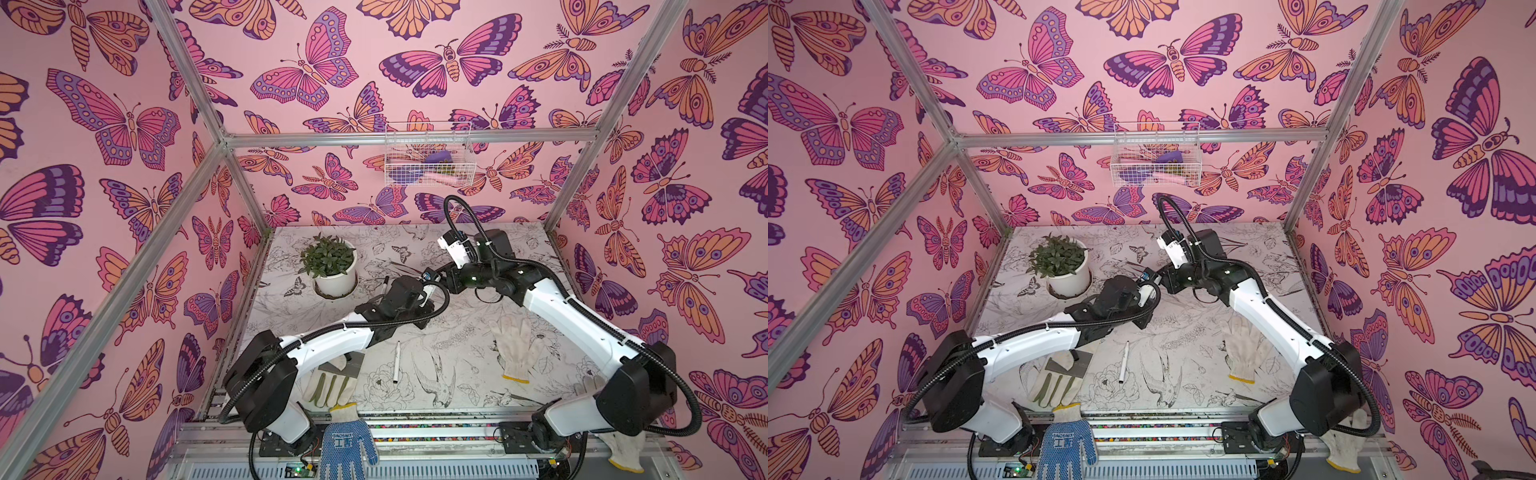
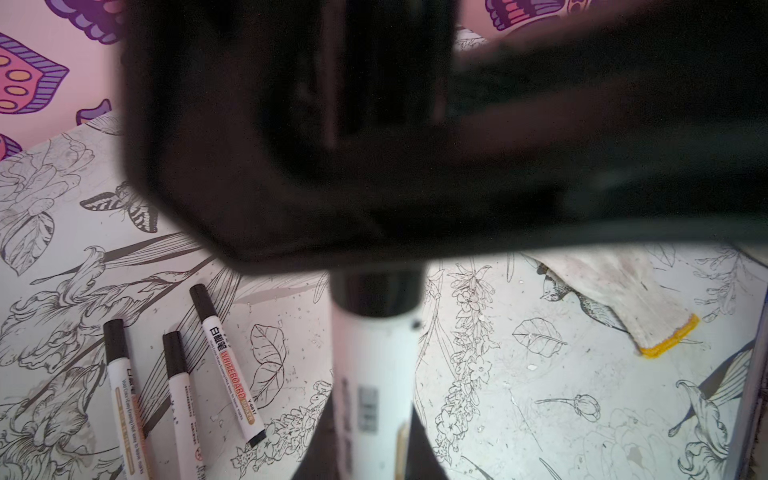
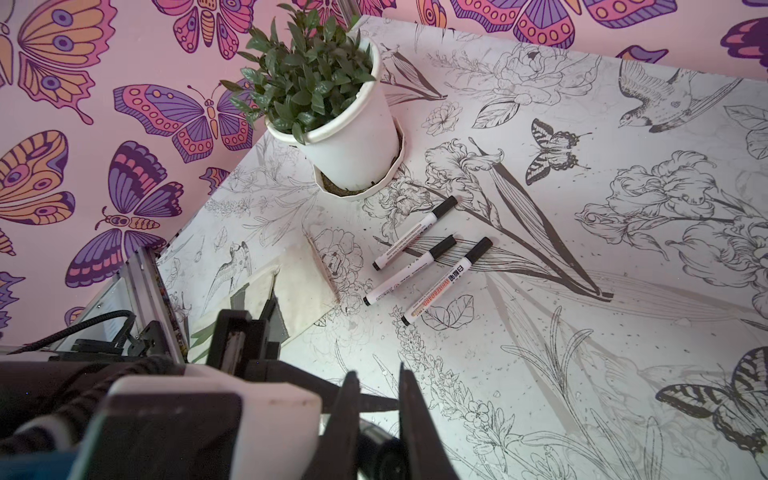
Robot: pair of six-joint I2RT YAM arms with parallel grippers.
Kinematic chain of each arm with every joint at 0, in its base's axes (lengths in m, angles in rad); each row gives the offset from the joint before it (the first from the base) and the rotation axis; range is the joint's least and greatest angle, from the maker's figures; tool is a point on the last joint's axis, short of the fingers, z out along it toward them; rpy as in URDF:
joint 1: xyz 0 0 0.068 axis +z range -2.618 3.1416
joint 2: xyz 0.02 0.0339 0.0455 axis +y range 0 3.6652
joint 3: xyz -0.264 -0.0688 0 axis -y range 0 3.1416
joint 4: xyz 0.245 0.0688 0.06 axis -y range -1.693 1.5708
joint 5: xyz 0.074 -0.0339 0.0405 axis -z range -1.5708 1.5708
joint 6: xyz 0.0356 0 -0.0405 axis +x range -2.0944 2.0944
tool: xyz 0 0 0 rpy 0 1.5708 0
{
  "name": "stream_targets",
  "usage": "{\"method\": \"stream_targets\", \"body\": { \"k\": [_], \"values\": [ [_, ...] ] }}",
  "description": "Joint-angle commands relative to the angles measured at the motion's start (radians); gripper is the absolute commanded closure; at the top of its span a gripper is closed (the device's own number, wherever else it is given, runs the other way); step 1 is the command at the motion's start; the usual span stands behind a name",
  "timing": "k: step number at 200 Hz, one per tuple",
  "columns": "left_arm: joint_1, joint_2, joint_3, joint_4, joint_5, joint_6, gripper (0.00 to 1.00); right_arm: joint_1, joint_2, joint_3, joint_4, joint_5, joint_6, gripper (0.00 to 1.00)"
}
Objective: Insert the pens into the pen caps
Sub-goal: 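Open the right gripper off the cap and withdraw while the left lowers the marker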
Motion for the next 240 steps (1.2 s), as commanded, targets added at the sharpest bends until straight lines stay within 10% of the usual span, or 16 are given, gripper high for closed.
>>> {"method": "stream_targets", "body": {
  "k": [1, 56, 118, 177, 240],
  "values": [
    [-0.003, -0.124, 0.086, 0.798, 0.021, -0.037, 1.0, -0.003, -0.003, -0.124, -0.291, -0.185, 0.014, 1.0],
    [0.014, -0.263, -0.151, 0.733, 0.075, -0.231, 1.0, -0.154, -0.117, -0.158, -0.07, -0.312, 0.19, 1.0],
    [0.015, -0.299, -0.178, 0.439, 0.256, -0.161, 1.0, -0.155, -0.098, -0.124, 0.137, -0.411, 0.339, 0.94],
    [0.055, -0.167, -0.283, 0.417, 0.307, -0.173, 1.0, -0.166, -0.128, -0.025, 0.268, -0.31, 0.41, 0.38],
    [0.158, -0.128, -0.473, 0.496, 0.153, -0.301, 1.0, -0.207, -0.18, 0.002, 0.28, -0.25, 0.396, 0.27]
  ]
}}
